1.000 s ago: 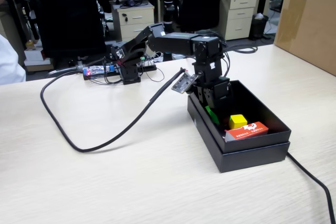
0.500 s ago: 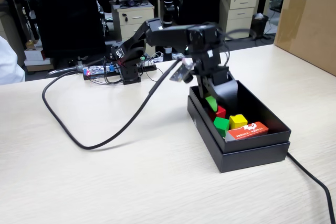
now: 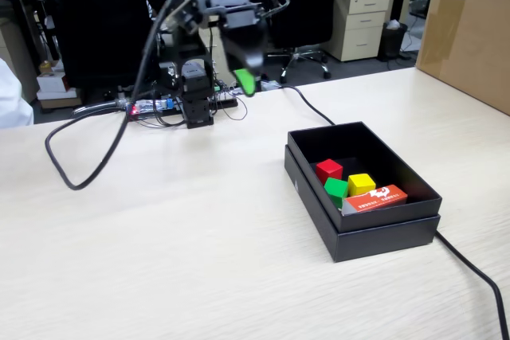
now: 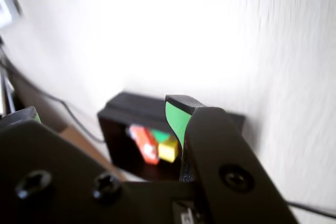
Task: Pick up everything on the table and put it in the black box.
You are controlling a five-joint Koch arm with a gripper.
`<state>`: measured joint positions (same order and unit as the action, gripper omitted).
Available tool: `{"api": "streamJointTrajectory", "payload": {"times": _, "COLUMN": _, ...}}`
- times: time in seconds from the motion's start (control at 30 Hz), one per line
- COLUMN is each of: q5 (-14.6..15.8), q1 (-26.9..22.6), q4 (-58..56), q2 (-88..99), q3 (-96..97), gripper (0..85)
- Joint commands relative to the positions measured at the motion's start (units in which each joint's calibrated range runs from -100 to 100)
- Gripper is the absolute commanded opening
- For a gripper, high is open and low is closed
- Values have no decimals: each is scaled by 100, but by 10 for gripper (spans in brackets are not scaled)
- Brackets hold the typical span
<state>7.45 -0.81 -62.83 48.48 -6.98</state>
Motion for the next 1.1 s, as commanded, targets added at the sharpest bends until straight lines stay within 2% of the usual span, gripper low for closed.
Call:
{"api": "streamJointTrajectory", "payload": {"times": 0.0, "q5": -147, "q1": 171, "q4": 1562, "q2": 1675, "q3": 1342, "gripper": 484}}
{"api": "streamJointTrajectory", "payload": {"times": 0.1, "q5": -156, "q1": 195, "q4": 2400, "q2": 2972, "q3": 3318, "gripper": 493}}
{"api": "streamJointTrajectory", "payload": {"times": 0.43, "q5": -161, "q1": 10, "q4": 3808, "q2": 4991, "q3": 6609, "gripper": 512}}
{"api": "streamJointTrajectory", "payload": {"times": 0.5, "q5": -166, "q1": 0, "q4": 3990, "q2": 5095, "q3": 7036, "gripper": 517}}
{"api": "streamJointTrajectory", "payload": {"times": 0.73, "q5": -513, "q1": 5, "q4": 5277, "q2": 5141, "q3": 8450, "gripper": 520}}
{"api": "streamJointTrajectory", "payload": {"times": 1.07, "q5": -811, "q1": -59, "q4": 6746, "q2": 5106, "q3": 9837, "gripper": 511}}
